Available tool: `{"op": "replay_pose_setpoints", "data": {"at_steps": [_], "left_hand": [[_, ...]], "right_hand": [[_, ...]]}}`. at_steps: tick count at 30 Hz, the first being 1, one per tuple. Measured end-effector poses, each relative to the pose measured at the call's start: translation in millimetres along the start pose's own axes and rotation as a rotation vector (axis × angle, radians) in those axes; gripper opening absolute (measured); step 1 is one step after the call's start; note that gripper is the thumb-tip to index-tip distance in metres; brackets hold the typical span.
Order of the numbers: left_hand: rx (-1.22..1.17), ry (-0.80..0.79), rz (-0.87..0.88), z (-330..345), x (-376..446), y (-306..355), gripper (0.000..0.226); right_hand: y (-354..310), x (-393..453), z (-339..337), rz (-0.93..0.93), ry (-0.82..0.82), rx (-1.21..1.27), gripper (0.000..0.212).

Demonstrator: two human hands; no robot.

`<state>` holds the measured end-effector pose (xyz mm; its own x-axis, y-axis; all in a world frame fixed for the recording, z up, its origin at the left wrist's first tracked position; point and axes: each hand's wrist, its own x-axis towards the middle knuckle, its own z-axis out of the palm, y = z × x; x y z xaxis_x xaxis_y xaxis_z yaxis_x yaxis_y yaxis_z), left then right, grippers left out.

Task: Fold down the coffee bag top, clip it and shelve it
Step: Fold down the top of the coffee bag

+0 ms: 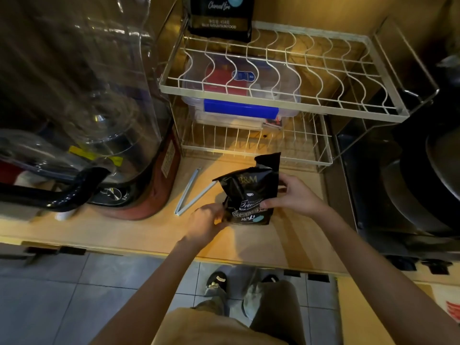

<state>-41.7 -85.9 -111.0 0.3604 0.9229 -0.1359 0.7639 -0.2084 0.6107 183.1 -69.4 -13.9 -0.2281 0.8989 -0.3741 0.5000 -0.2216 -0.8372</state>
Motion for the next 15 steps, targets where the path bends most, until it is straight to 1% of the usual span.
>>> {"op": "replay_pose_setpoints", "data": {"at_steps": [1, 2, 3, 4, 5, 6, 7, 8, 9, 12, 14, 15], "left_hand": [[0.018, -0.019, 0.013, -1, 1, 1, 0.019], [0.050, -0.037, 0.022, -2, 2, 2, 0.019], [0.087, -0.055, 0.026, -4, 5, 3, 0.018], [0.117, -0.071, 0.034, -6, 6, 4, 0.018], [0.134, -0.081, 0.043, -8, 8, 6, 0.018], [0.139, -0.088, 0.054, -9, 10, 7, 0.019], [0.140, -0.096, 0.060, -10, 11, 8, 0.019], [0.141, -0.105, 0.063, -11, 11, 9, 0.019], [0.148, -0.118, 0.066, -11, 12, 11, 0.019], [0.226, -0.167, 0.093, -13, 12, 17, 0.021], [0.267, -0.177, 0.117, -14, 10, 21, 0.023], [0.282, -0.178, 0.121, -15, 10, 23, 0.024]], "right_hand": [[-6, -3, -1, 0.005, 0.019, -0.027, 0.065], [-13, -5, 0, 0.003, 0.081, -0.042, 0.066], [-19, -9, 1, -0.010, 0.197, -0.039, 0.065], [-25, -13, 3, -0.045, 0.354, -0.022, 0.059], [-31, -18, 6, -0.111, 0.516, -0.008, 0.048], [-36, -24, 10, -0.195, 0.636, -0.009, 0.035], [-41, -30, 15, -0.285, 0.686, -0.048, 0.024], [-44, -33, 21, -0.379, 0.666, -0.142, 0.017], [-46, -34, 28, -0.476, 0.603, -0.285, 0.015], [-41, -17, 41, -0.764, 0.323, -0.835, 0.019], [-38, 0, 46, -0.799, 0.140, -1.220, 0.027], [-39, 5, 48, -0.783, 0.063, -1.353, 0.025]]}}
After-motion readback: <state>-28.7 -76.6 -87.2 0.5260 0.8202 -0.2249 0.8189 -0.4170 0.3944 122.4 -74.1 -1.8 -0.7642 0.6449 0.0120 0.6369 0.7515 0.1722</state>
